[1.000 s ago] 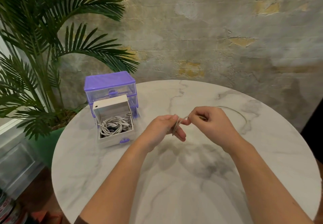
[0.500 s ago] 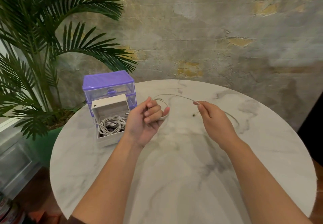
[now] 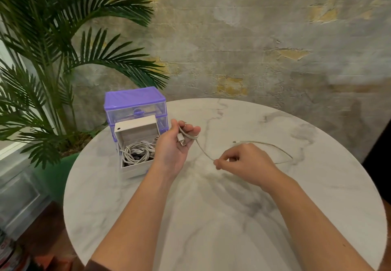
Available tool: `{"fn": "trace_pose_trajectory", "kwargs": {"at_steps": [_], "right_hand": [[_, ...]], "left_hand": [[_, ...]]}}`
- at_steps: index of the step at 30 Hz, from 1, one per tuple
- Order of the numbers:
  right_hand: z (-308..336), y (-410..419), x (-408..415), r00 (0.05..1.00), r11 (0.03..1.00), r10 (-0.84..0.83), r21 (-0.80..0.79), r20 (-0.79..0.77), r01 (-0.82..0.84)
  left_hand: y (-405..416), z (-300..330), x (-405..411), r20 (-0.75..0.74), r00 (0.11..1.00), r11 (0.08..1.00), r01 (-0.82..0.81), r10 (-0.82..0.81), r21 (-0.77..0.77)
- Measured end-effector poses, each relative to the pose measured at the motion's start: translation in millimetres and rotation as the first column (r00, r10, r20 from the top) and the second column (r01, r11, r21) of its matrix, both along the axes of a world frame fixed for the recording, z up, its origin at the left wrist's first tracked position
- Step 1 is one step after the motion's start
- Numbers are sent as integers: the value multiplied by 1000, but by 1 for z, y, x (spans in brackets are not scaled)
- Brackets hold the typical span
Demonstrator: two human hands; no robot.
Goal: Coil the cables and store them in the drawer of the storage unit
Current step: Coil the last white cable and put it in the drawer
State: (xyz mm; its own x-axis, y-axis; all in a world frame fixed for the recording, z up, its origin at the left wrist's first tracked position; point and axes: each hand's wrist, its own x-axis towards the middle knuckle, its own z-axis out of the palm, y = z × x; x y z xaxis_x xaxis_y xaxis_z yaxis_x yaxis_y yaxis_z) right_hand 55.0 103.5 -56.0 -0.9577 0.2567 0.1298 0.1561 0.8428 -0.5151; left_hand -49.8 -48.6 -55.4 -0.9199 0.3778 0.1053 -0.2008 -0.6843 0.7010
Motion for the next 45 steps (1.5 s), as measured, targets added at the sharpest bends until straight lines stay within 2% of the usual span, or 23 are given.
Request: {"fn": "trace_pose_trajectory", "kwargs": {"at_steps": [3,7,10,13,16,18,20,23,26,30,32,34,36,38,41,45], "right_hand": [[1,-6,3,996,996,83,-41,-24,-84],[0,-10,5,979,985,157,-49,-130,-165],[3,-9,7,958,988,141,-30,-250,-153],[4,-5,7,915,994,93,-8,-393,-105],[2,1,2,847,988,124,142,-516,-59],[0,6,-2,806,983,133,183,-576,-32],[-3,14,-7,777,981,120,193,-617,1],[-9,23,-14,783,974,77,215,-618,74],[-16,28,-19,825,960,36,250,-563,129],[-16,32,-22,858,946,-17,270,-513,179],[-12,27,-20,854,979,-25,162,-519,127],[-10,20,-17,841,995,-68,-99,-537,17],[-7,12,-17,824,931,-132,-354,-551,-88],[-3,6,-16,828,850,-168,-504,-535,-153],[0,3,-15,894,740,-150,-647,-422,-182],[-2,0,-15,970,739,-69,-665,-233,-107]], "left_hand": [[3,-3,5,-171,985,972,-59,20,-226],[10,-8,11,-348,933,878,-94,-87,-470],[14,-10,15,-384,904,777,-103,-187,-621],[12,-9,18,-378,880,723,-59,-288,-688],[10,-9,19,-365,849,680,-9,-382,-733],[8,-8,19,-301,858,719,108,-417,-687],[6,-7,18,-206,880,785,248,-427,-568],[3,-3,17,-68,896,840,382,-439,-386],[2,0,16,8,877,853,468,-480,-230],[-2,2,13,48,871,870,490,-488,-48],[-3,1,11,65,878,880,475,-474,-13],[-2,-1,9,64,888,890,457,-455,-16],[1,-3,8,50,897,897,441,-439,-28],[2,-4,8,39,902,902,431,-430,-25],[2,-3,8,34,904,905,425,-425,29],[1,-2,8,61,901,901,423,-430,99]]}}
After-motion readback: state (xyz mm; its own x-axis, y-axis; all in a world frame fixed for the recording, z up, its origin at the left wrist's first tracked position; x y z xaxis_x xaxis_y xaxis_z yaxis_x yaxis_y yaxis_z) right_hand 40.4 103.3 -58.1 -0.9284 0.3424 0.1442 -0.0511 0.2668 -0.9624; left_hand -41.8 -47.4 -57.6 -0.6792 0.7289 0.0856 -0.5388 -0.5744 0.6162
